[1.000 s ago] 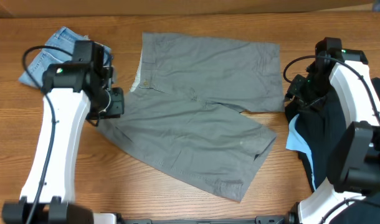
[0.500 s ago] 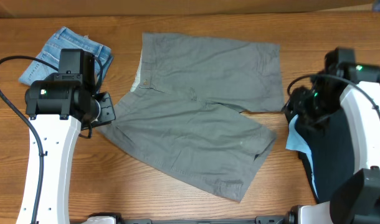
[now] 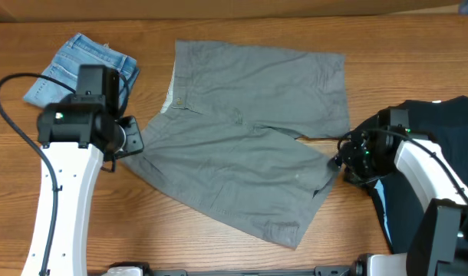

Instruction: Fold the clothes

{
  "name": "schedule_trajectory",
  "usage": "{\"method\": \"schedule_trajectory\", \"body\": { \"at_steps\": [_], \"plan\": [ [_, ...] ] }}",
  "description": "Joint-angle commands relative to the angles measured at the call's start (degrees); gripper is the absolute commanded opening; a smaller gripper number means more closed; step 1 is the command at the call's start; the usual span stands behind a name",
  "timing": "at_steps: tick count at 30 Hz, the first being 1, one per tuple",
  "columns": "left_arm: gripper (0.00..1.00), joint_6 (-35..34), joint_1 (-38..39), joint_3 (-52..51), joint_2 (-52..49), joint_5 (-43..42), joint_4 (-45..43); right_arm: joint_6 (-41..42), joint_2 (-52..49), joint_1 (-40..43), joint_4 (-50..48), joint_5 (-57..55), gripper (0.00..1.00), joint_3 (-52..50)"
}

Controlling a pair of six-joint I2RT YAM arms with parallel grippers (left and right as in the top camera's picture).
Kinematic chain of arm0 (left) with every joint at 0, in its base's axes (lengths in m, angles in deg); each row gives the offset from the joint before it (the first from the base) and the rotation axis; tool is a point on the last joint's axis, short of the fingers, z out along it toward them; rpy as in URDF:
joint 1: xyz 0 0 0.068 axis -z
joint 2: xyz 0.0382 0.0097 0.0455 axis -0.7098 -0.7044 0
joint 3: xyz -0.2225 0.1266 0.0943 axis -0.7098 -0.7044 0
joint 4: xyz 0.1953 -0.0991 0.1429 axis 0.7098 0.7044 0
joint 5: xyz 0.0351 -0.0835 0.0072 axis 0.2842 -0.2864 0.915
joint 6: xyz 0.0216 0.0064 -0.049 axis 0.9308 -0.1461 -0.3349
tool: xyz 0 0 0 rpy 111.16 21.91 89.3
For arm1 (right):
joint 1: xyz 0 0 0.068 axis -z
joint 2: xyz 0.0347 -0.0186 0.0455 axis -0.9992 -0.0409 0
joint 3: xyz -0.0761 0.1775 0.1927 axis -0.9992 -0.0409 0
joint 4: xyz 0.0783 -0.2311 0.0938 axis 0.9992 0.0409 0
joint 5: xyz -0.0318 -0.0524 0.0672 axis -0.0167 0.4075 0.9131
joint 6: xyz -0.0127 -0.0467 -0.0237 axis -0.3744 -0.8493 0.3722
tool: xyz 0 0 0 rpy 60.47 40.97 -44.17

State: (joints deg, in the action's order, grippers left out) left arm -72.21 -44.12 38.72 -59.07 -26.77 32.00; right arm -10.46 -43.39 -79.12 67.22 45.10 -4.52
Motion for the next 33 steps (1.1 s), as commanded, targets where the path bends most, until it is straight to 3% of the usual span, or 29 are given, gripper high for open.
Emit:
{"method": "schedule_trajectory", "body": {
  "at_steps": [1, 3, 11, 12, 14, 15, 19, 25, 33],
  "plan": [
    [0.45, 0.1, 0.0, -5.3, 0.9, 0.3, -1.8, 4.0, 1.6, -0.2, -4.0, 0.8, 0.26, -0.5],
    [0.45, 0.1, 0.0, -8.5, 0.9, -0.7, -3.9, 4.0, 1.6, 0.1, -8.4, 0.9, 0.04, -0.5],
    [0.46, 0.1, 0.0, -15.8, 0.9, -3.4, -9.6, 4.3, 1.6, 1.4, -19.9, 0.8, 0.04, -0.5],
    [0.47, 0.2, 0.0, -16.2, 0.9, -3.3, -9.9, 4.3, 1.6, 1.4, -19.6, 0.0, 0.19, -0.5],
    [0.52, 1.5, 0.0, -16.6, 0.9, -3.7, -11.2, 4.9, 1.6, 1.5, -17.2, -1.6, 0.7, -0.5],
    [0.55, 2.1, 0.0, -16.8, 0.9, -3.8, -12.1, 5.9, 1.6, 1.6, -15.4, -1.8, 0.75, -0.5],
    [0.63, 4.7, 0.0, -17.6, 0.9, -3.8, -15.6, 5.0, 1.9, 2.4, -7.0, -1.5, 0.75, -0.4],
    [0.7, 7.2, 0.0, -19.1, 0.5, -3.8, -19.9, -2.6, 7.2, 1.5, 3.1, 3.4, 0.75, -0.4],
    [0.63, 7.1, 0.0, -19.2, -3.1, -5.5, -20.0, -2.3, 13.0, -6.9, 15.5, 4.7, 0.67, -0.6]
  ]
}}
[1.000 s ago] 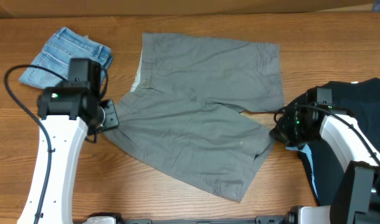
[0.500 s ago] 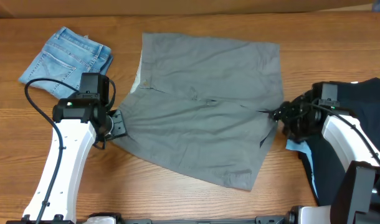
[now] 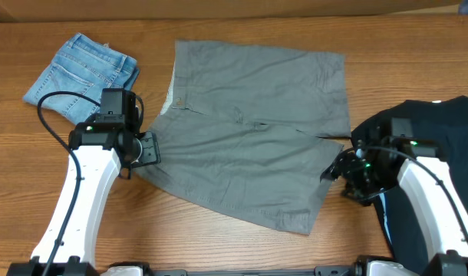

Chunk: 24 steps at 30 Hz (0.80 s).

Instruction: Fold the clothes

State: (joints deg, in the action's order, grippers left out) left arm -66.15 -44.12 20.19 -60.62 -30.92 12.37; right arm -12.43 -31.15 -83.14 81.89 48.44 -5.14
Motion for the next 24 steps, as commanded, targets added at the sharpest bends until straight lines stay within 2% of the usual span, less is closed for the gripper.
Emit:
{"method": "schedule_trajectory", "body": {
  "at_steps": [1, 6, 11, 17, 21, 24],
  "plan": [
    [0.62, 1.0, 0.0, -0.7, -1.7, -1.4, -0.5, 0.5, 0.8, -4.3, 1.1, 1.3, 0.64, -0.1],
    [0.59, 1.0, 0.0, -0.7, -2.0, -1.4, -0.4, 8.6, 0.8, -11.3, -2.4, 1.3, 0.47, -4.9],
    [0.59, 1.0, 0.0, -0.6, -2.0, -1.6, -0.1, 12.3, 0.8, -14.3, -5.7, 1.5, 0.47, -11.2],
    [0.59, 1.0, 0.0, -0.6, -2.0, -1.6, -0.2, 13.0, 0.8, -14.5, -13.2, 4.1, 0.48, -16.1],
    [0.58, 1.0, 0.0, -0.6, -2.0, -1.6, -0.2, 11.9, 0.8, -15.0, -17.0, 6.4, 0.39, -16.9],
    [0.58, 1.0, 0.0, -0.6, -2.0, -1.6, 0.0, 11.4, 0.8, -15.8, -17.2, 6.9, 0.39, -16.9]
  ]
}}
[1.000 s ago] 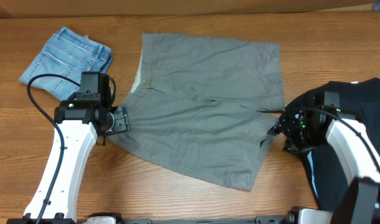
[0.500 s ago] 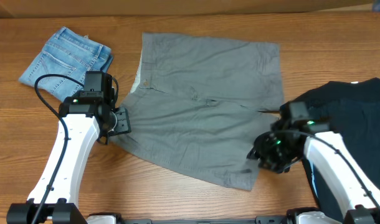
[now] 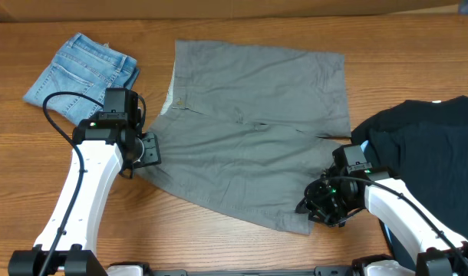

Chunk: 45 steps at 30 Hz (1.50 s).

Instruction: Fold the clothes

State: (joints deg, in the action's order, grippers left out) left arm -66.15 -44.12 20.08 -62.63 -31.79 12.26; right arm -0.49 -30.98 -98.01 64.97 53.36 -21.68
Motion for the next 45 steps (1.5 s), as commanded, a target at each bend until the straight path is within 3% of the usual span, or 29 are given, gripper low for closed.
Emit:
{"method": "schedule_trajectory", "body": {
  "at_steps": [1, 2, 6, 17, 23, 25, 26, 31, 38, 45],
  "plan": [
    [0.58, 1.0, 0.0, -0.5, 0.0, -0.7, 0.2, -0.5, 0.6, -1.1, -0.2, 2.0, 0.39, -0.3],
    [0.58, 1.0, 0.0, -0.5, 0.0, -0.7, 0.2, -0.5, 0.6, -1.3, 0.0, 2.0, 0.37, -0.3],
    [0.57, 1.0, 0.0, -0.5, 0.0, -0.7, 0.2, -1.0, 0.6, -1.8, 1.0, 4.0, 0.04, -0.3],
    [0.58, 1.1, -1.4, -0.5, 0.0, 0.0, 1.2, -1.0, 8.8, -3.1, 20.9, 1.5, 0.04, 3.6],
    [0.59, 1.1, -4.3, -0.5, 0.0, -1.0, 1.6, 0.6, 10.3, -4.9, 23.6, -1.2, 0.04, 3.5],
    [0.61, 1.2, -4.8, -0.5, 0.0, -3.0, 1.7, 0.6, 10.3, -5.4, 24.3, -1.1, 0.09, 3.2],
    [0.62, 1.7, -4.9, -0.5, 0.0, -3.8, 1.7, 0.6, 10.3, -5.6, 24.5, -1.2, 0.2, 3.0],
    [0.72, 1.8, -4.8, -0.5, -0.2, -5.1, 1.2, 1.5, 10.4, -5.7, 23.8, -1.3, 0.45, 2.6],
    [0.77, 1.5, -4.9, -0.5, -1.9, -0.2, 1.2, 2.3, 13.3, -5.7, 19.0, -0.7, 0.48, 4.0],
    [0.73, -2.6, -4.9, -1.3, -8.9, -0.3, 1.0, 2.3, 15.1, -5.7, 19.1, 1.4, 0.52, 4.3]
  ]
}}
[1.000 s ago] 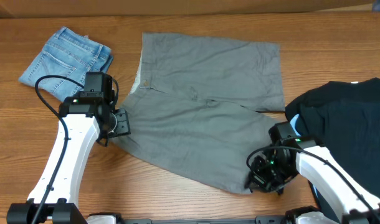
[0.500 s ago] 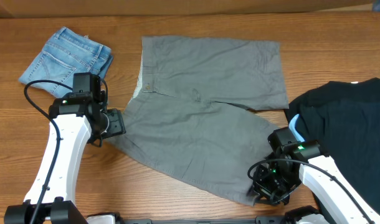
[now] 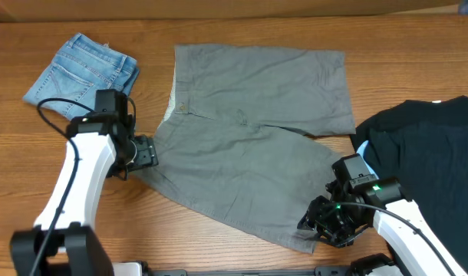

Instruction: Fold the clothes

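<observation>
Grey shorts [image 3: 249, 146] lie spread flat across the middle of the table, waist to the left, legs to the right. My left gripper [image 3: 144, 152] sits at the waistband's near left corner, its fingers closed on the fabric edge. At the near leg's hem corner my right gripper [image 3: 309, 226] is low on the cloth and pinches it. The arm bodies largely hide both sets of fingertips.
Folded blue jeans [image 3: 82, 74] rest at the back left. A dark navy garment [image 3: 426, 161] is heaped at the right edge, beside my right arm. Bare wooden table [image 3: 219, 245] shows along the front.
My right gripper has moved slightly down toward the front edge, and the near leg's hem has come lower with it. The left gripper has shifted a little left and the cloth looks more stretched.
At first my left gripper was by the waist corner and my right one at the crotch-side edge of the near leg. Then the left sat on the waist corner while the right moved down the leg's edge to the hem corner. Now the shorts lie stretched between them.
</observation>
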{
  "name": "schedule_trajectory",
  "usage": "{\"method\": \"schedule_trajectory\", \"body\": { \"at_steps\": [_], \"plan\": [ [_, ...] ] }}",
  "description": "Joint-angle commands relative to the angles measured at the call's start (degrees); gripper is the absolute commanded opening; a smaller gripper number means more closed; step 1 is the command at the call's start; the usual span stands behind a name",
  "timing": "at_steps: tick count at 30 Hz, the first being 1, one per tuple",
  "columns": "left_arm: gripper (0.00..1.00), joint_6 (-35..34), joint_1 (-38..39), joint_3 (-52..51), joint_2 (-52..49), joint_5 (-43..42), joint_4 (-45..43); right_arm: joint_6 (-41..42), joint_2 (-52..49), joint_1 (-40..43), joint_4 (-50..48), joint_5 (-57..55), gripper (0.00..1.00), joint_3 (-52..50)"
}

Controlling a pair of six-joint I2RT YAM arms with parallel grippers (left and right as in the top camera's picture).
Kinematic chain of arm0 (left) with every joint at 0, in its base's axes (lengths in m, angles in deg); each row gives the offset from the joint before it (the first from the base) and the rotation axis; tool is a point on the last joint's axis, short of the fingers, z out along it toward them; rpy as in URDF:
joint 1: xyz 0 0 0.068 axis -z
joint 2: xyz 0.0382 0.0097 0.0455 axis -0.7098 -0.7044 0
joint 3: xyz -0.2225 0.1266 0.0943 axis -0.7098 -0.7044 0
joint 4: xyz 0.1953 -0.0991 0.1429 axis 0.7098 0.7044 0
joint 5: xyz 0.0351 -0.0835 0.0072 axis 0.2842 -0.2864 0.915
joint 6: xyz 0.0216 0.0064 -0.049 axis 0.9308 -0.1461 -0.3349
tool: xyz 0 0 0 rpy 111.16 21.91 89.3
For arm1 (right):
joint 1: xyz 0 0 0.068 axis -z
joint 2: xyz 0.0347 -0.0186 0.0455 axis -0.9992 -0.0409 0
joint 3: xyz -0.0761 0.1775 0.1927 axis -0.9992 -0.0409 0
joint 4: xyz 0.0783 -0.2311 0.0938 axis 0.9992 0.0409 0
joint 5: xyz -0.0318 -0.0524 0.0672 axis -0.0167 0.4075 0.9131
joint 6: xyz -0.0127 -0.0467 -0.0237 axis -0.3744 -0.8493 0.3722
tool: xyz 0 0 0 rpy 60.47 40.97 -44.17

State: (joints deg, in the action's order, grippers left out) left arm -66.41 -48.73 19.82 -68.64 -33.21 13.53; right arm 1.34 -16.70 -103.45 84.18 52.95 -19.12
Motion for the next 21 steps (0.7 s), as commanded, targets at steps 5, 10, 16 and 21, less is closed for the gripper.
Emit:
{"method": "schedule_trajectory", "body": {
  "at_steps": [5, 10, 16, 21],
  "plan": [
    [0.66, -7.5, -0.4, -1.0, -8.4, 1.2, -1.0, 0.5, 0.8, -0.2, -0.1, 2.4, 0.54, 1.8],
    [0.53, -7.9, -2.1, -1.0, -11.1, 1.8, -1.2, 1.3, 0.8, -0.2, -0.2, 2.4, 0.54, 1.8],
    [0.53, -7.8, -5.8, -1.3, -11.3, 4.9, -1.8, 1.7, 0.8, -0.2, -0.3, 2.3, 0.54, 1.8],
    [0.54, -5.8, -7.8, -3.2, -11.3, 3.0, -5.5, 2.0, 0.8, -0.2, -0.3, 2.1, 0.54, 1.8]
  ]
}}
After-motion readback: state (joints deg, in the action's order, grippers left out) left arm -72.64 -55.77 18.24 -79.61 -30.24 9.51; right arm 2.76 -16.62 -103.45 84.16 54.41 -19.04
